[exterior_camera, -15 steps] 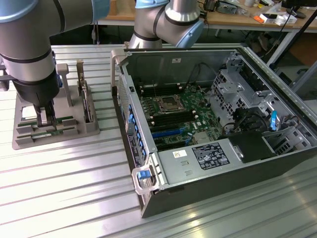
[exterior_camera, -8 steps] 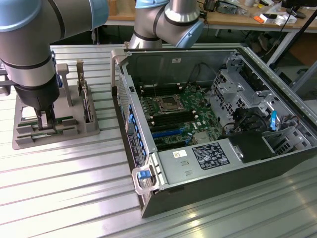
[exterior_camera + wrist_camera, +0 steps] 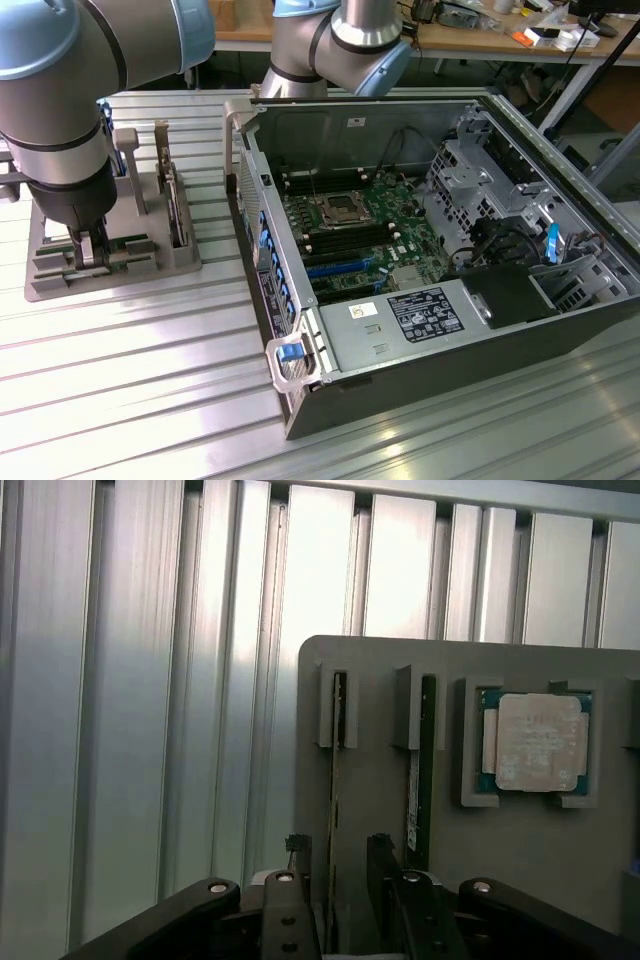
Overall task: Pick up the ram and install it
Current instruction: 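Pick up the ram and move it above insertion slot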
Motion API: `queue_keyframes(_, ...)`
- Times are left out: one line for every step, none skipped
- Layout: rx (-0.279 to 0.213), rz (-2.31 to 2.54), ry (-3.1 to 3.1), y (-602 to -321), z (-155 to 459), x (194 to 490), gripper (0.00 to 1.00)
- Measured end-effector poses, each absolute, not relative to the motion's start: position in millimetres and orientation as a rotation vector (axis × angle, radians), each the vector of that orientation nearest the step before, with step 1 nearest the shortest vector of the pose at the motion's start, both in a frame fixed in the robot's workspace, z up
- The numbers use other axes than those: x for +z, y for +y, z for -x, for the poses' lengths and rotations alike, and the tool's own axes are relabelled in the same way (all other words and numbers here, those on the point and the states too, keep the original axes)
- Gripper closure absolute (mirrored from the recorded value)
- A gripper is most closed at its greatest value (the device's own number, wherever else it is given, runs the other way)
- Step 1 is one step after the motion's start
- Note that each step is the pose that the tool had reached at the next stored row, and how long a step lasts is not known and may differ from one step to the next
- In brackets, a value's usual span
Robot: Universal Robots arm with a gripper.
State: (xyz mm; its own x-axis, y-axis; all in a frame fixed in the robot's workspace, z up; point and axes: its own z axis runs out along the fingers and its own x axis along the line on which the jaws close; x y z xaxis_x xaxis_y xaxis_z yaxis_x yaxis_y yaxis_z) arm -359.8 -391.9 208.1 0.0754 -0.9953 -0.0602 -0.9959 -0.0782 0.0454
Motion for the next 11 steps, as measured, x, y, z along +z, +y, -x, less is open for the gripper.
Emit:
queue_keyframes(0.118,2.298,2.128,-391.9,359.8,208.1,0.64)
queue_keyframes(0.117,2.298,2.127,-391.9,359.8,208.0,0.64)
queue_keyframes(0.117,2.298,2.128,-391.9,359.8,208.0,0.65)
queue_keyframes(0.117,2.298,2.127,-391.9,359.8,208.0,0.72)
queue_keyframes(0.117,2.298,2.128,-391.9,359.8,208.0,0.78)
queue_keyframes(0.117,2.298,2.128,-391.9,359.8,208.0,0.88)
queue_keyframes(0.117,2.298,2.127,-391.8,359.8,208.0,0.88)
queue_keyframes(0.117,2.298,2.127,-391.8,359.8,208.0,0.88)
queue_keyframes(0.117,2.298,2.127,-391.8,359.8,208.9,0.88)
queue_keyframes(0.117,2.298,2.127,-391.8,359.8,210.5,0.88)
queue_keyframes(0.117,2.298,2.128,-391.9,359.8,212.3,0.88)
